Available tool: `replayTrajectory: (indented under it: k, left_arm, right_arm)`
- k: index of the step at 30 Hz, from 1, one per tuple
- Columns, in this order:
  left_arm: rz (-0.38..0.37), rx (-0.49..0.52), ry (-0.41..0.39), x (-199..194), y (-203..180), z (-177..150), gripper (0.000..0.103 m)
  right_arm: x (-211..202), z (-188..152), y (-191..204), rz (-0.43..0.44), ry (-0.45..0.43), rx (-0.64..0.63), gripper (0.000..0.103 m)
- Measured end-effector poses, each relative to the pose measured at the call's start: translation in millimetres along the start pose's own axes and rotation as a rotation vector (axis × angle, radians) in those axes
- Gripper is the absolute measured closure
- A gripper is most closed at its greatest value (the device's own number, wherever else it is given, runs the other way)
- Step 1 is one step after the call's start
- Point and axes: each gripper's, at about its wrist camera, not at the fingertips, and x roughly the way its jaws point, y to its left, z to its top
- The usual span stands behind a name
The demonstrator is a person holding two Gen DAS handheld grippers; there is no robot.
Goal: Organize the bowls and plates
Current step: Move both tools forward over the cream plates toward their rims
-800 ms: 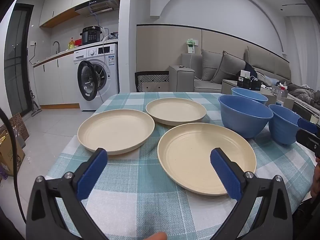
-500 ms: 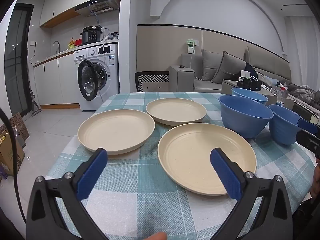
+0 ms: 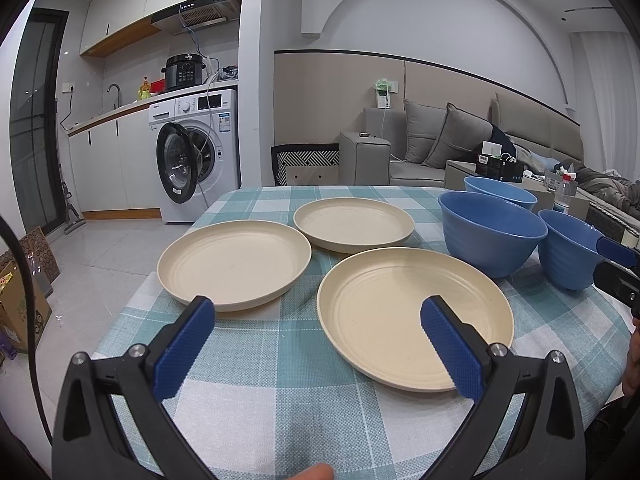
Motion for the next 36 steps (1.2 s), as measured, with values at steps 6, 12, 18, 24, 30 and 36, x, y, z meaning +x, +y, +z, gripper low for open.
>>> replayTrajectory:
  k: [6,12,18,24,30,36]
  left_arm:
    - [0.001,0.000,0.000,-1,0,0,0.000]
    - [0.005,-0.004,-0.004,-3,1,1,0.000]
    - [0.010,0.002,0.000,-3,0,3,0.000]
    - [0.008,-0.001,-0.002,-4,1,3,0.000]
    - [0.016,0.004,-0.007,-7,1,5,0.000]
    - [0.009,-0.029,-0.009,-11,5,10,0.000]
  right_arm:
    - [0,0,0,0.001,-0.003,0.003,0.000]
    - [8,-5,-4,0.004,-0.003,0.000,0.000]
    - [6,-4,0,0.003,0.002,-0.011,0.000]
    - [5,-1,0,0.005,-0.005,-0.011,0.000]
    - [3,1,0,0.007,-0.005,-0.013,0.000]
    - [2,9,-1,0.001,0.003,-0.024,0.000]
